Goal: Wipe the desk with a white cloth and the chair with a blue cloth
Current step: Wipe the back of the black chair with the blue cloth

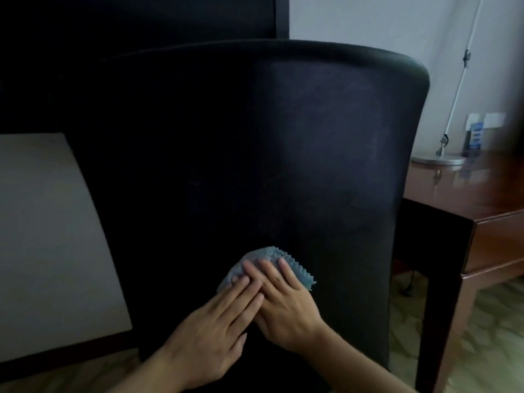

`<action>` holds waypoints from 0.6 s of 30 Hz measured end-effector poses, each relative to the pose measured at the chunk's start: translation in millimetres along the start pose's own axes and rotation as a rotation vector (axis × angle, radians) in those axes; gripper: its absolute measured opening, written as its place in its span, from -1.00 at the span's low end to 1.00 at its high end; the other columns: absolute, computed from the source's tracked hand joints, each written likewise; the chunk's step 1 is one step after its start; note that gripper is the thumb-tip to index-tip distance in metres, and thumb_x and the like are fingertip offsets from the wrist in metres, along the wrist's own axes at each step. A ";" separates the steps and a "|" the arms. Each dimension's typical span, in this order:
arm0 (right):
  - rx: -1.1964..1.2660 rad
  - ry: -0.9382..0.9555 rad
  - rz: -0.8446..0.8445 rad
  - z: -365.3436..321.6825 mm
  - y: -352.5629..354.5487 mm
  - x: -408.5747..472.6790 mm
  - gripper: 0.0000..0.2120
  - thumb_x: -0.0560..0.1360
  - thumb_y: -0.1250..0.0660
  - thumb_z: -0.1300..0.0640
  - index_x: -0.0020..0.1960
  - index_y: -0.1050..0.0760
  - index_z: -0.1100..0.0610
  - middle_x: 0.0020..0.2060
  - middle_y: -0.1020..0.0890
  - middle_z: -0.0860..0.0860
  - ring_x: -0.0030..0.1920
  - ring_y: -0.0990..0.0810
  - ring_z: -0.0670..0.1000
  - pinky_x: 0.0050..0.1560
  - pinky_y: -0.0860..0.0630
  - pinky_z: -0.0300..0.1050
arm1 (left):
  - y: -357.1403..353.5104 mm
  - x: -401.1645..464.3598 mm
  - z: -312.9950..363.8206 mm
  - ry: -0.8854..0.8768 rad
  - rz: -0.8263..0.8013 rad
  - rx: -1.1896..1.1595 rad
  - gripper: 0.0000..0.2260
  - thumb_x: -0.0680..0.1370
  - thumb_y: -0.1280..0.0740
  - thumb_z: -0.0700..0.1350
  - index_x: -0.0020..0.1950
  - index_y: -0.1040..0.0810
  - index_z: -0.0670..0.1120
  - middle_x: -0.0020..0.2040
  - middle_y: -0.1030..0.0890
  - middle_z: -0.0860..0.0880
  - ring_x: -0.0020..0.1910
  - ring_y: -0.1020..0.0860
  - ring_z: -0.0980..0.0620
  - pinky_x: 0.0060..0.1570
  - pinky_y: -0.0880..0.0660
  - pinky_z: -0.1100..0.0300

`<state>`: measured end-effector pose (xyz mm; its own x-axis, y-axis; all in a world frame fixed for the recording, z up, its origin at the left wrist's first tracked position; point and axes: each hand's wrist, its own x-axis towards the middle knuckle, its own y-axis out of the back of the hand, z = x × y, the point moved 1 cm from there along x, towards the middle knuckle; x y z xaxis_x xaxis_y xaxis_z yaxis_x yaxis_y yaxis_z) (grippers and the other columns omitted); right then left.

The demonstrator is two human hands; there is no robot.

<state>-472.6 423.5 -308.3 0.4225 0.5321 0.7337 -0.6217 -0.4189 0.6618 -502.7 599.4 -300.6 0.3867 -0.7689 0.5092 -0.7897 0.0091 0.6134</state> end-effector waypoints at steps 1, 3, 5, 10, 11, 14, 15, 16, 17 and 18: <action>0.020 0.031 0.001 4.0 6.7 12.1 -0.50 0.66 0.11 -0.03 0.36 -0.45 0.18 0.38 -0.47 0.10 0.53 -0.11 0.03 0.54 0.05 -0.02 | 1.9 -0.6 -3.7 0.014 0.010 -0.018 -0.38 0.51 -0.28 0.03 0.52 -0.28 -0.21 0.52 -0.29 -0.23 0.58 -0.06 -0.15 0.53 -0.07 0.02; 0.018 0.075 -0.001 12.0 29.1 41.0 -0.49 0.66 0.10 -0.05 0.38 -0.43 0.19 0.39 -0.44 0.12 0.51 -0.21 0.08 0.55 0.04 0.01 | 15.4 13.7 -21.5 0.057 0.095 -0.051 -0.40 0.52 -0.31 -0.01 0.49 -0.31 -0.25 0.52 -0.28 -0.26 0.57 -0.12 -0.18 0.52 -0.12 0.01; -0.032 0.141 0.069 21.4 50.8 81.7 -0.51 0.59 -0.07 -0.02 0.43 -0.36 0.21 0.44 -0.38 0.14 0.53 -0.15 0.09 0.54 0.01 0.06 | 39.1 40.3 -49.4 0.115 0.211 -0.028 -0.42 0.53 -0.33 -0.05 0.47 -0.32 -0.31 0.50 -0.27 -0.30 0.54 -0.18 -0.24 0.50 -0.19 -0.05; -0.202 0.208 0.358 40.9 108.4 197.4 -0.45 0.52 -0.17 0.03 0.44 -0.31 0.28 0.45 -0.33 0.21 0.55 -0.02 0.08 0.53 0.01 0.15 | 105.8 93.0 -133.5 0.122 0.377 0.060 -0.49 0.63 -0.20 -0.09 0.48 -0.27 -0.36 0.51 -0.23 -0.34 0.54 -0.16 -0.29 0.49 -0.21 -0.14; -0.240 0.204 0.393 40.8 111.7 206.5 -0.46 0.53 -0.16 0.03 0.43 -0.31 0.28 0.45 -0.32 0.21 0.55 0.02 0.06 0.53 0.01 0.16 | 110.8 94.8 -144.2 0.093 0.387 0.058 -0.50 0.64 -0.19 -0.09 0.49 -0.26 -0.35 0.52 -0.22 -0.34 0.55 -0.15 -0.27 0.49 -0.21 -0.14; -0.227 0.191 0.421 27.9 89.7 197.0 -0.46 0.52 -0.14 0.05 0.43 -0.32 0.30 0.46 -0.30 0.21 0.56 -0.01 0.10 0.52 0.00 0.18 | 98.0 73.4 -152.2 0.038 0.376 0.061 -0.50 0.64 -0.19 -0.10 0.51 -0.24 -0.34 0.53 -0.21 -0.33 0.56 -0.12 -0.25 0.50 -0.19 -0.14; -0.181 0.190 0.395 17.2 75.2 184.0 -0.46 0.52 -0.13 0.05 0.43 -0.32 0.30 0.46 -0.30 0.22 0.56 -0.04 0.13 0.52 0.00 0.17 | 84.4 58.3 -145.6 0.038 0.382 0.039 -0.49 0.64 -0.20 -0.10 0.51 -0.24 -0.34 0.53 -0.20 -0.33 0.56 -0.11 -0.25 0.51 -0.18 -0.14; -0.132 0.185 0.352 5.4 60.6 169.9 -0.45 0.52 -0.13 0.05 0.43 -0.31 0.30 0.46 -0.30 0.22 0.55 -0.07 0.14 0.53 0.00 0.17 | 69.1 42.6 -135.8 0.037 0.370 0.019 -0.48 0.63 -0.21 -0.10 0.51 -0.23 -0.34 0.53 -0.20 -0.33 0.56 -0.11 -0.25 0.52 -0.16 -0.13; -0.072 0.171 0.277 -5.1 44.8 153.0 -0.45 0.52 -0.12 0.05 0.43 -0.32 0.30 0.46 -0.31 0.22 0.54 -0.10 0.15 0.53 -0.01 0.15 | 51.2 24.1 -121.9 0.049 0.341 -0.003 -0.46 0.62 -0.23 -0.10 0.51 -0.22 -0.34 0.53 -0.19 -0.33 0.56 -0.11 -0.26 0.52 -0.15 -0.12; -0.027 0.164 0.200 -14.7 30.8 135.5 -0.46 0.52 -0.11 0.06 0.43 -0.34 0.30 0.45 -0.33 0.22 0.53 -0.13 0.16 0.53 -0.03 0.14 | 32.4 3.8 -107.8 0.073 0.294 -0.027 -0.44 0.60 -0.24 -0.09 0.52 -0.21 -0.34 0.53 -0.18 -0.34 0.55 -0.12 -0.27 0.52 -0.14 -0.13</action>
<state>-444.3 493.5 -190.8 0.1780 0.5542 0.8131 -0.7003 -0.5092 0.5003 -475.5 665.7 -213.7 0.1773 -0.6829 0.7087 -0.8603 0.2421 0.4486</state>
